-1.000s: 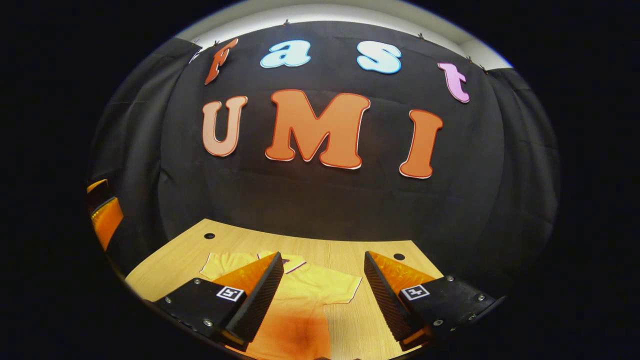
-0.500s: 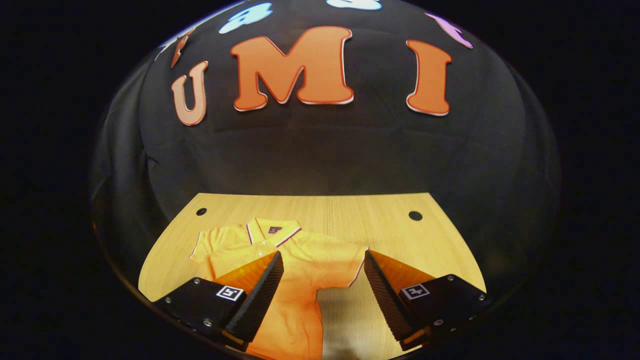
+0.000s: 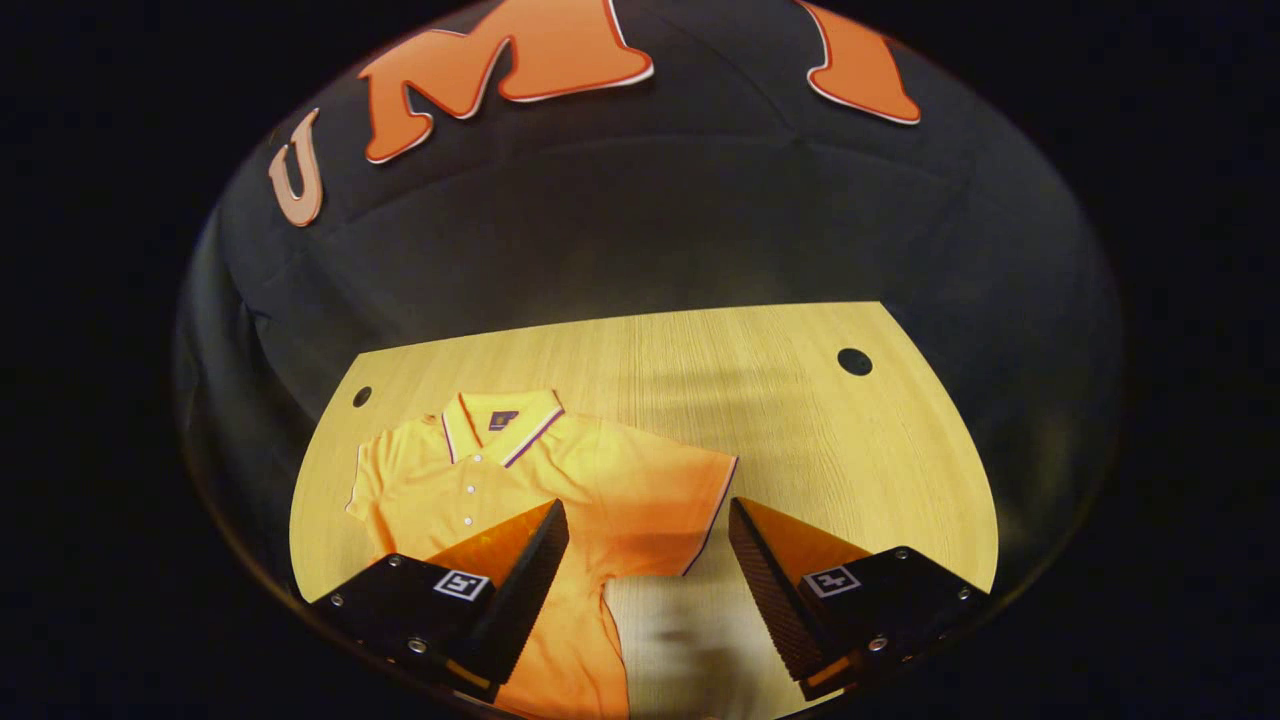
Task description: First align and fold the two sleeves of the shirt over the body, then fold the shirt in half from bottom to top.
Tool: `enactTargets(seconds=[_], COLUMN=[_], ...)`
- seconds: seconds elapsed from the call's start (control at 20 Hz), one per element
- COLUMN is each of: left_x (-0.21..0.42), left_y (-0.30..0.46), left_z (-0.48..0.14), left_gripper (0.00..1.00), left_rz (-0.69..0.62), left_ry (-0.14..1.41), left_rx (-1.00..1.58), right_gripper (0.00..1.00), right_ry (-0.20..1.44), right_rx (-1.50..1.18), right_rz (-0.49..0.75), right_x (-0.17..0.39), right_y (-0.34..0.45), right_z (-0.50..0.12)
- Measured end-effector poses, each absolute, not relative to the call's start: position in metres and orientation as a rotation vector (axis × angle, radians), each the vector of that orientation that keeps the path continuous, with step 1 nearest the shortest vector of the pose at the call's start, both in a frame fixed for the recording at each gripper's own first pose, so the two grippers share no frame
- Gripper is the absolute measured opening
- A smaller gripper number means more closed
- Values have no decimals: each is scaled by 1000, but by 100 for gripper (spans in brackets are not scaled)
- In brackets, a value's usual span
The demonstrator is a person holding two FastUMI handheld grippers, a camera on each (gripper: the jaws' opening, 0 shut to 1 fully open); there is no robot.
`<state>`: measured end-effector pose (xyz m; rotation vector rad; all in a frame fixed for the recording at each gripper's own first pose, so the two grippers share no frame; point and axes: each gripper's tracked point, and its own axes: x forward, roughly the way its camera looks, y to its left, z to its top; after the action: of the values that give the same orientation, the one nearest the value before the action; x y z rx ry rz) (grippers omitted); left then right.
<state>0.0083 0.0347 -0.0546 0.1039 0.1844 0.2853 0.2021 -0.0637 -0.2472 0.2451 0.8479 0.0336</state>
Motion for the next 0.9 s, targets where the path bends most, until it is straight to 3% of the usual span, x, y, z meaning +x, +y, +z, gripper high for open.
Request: enactTargets(seconds=[0.45, 0.7, 0.9], left_x=[5, 9, 11], left_y=[25, 17, 13], left_z=[-65, -68, -76], left_gripper=[100, 99, 99], left_rz=[317, 302, 294], left_ry=[249, 268, 301], left_rx=[151, 172, 169], right_gripper=[92, 81, 65], right_ry=[1165, 1279, 1322], right_rx=[275, 284, 302], right_rz=[10, -2, -4], right_x=[222, 223, 229], right_y=[-71, -71, -73], right_z=[-339, -379, -396])
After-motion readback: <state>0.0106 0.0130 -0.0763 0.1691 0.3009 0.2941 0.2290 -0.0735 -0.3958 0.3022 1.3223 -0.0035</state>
